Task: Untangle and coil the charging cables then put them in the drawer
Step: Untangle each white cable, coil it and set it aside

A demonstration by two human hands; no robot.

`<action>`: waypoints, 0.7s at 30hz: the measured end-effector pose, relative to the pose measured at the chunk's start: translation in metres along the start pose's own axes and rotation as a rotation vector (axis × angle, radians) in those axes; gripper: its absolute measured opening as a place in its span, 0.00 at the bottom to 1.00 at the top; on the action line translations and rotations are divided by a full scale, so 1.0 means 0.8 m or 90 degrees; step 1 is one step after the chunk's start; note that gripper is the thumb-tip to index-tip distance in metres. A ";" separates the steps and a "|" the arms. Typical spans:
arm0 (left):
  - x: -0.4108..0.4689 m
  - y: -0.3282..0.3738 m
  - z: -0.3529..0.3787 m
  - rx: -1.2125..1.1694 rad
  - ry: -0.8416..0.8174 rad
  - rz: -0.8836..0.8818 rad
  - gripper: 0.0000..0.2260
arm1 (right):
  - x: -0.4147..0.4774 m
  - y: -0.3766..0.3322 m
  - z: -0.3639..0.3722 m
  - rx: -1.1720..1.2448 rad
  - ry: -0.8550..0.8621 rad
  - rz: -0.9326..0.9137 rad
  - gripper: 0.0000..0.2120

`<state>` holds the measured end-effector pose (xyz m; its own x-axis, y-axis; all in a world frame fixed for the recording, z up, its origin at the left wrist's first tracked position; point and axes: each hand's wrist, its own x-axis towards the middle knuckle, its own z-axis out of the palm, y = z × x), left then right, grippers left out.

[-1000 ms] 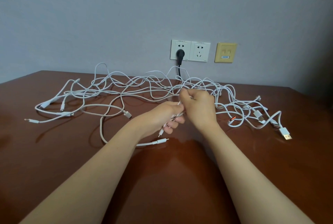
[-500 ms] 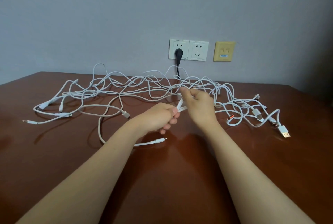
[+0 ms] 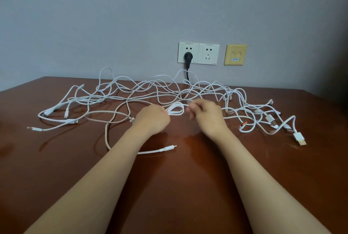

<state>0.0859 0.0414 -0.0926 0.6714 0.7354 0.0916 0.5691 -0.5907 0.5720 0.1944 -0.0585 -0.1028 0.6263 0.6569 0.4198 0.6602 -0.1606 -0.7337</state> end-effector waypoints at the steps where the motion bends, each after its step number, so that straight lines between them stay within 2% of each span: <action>1: -0.003 0.001 -0.001 0.059 0.004 0.023 0.11 | 0.001 0.000 -0.001 -0.007 0.034 -0.011 0.15; 4: -0.005 0.002 -0.001 0.156 -0.018 0.094 0.15 | 0.004 0.000 -0.002 -0.015 0.105 -0.020 0.15; 6: -0.003 -0.001 0.000 0.135 -0.051 0.161 0.14 | 0.006 0.003 -0.002 -0.001 0.128 -0.028 0.17; 8: -0.004 0.002 0.001 0.005 -0.086 0.238 0.13 | 0.008 0.006 -0.007 0.025 0.152 -0.028 0.16; 10: -0.009 0.010 -0.001 -0.181 -0.101 0.265 0.14 | 0.010 0.009 -0.011 0.073 0.152 -0.021 0.13; 12: -0.010 0.016 -0.006 -0.323 -0.086 0.219 0.16 | 0.011 0.008 -0.009 0.100 0.123 -0.010 0.15; 15: -0.004 0.015 -0.011 -0.433 -0.021 0.117 0.16 | 0.009 0.002 -0.003 0.107 0.087 0.023 0.15; 18: 0.003 0.007 -0.013 -0.452 0.058 0.026 0.15 | 0.004 -0.008 -0.007 0.114 0.043 0.026 0.14; 21: 0.006 0.003 -0.013 -0.363 0.118 0.010 0.13 | -0.001 -0.014 -0.008 0.108 0.010 0.012 0.13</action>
<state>0.0852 0.0473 -0.0822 0.5545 0.8041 0.2143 0.1810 -0.3679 0.9121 0.1892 -0.0617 -0.0915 0.6445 0.6435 0.4129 0.5704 -0.0452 -0.8201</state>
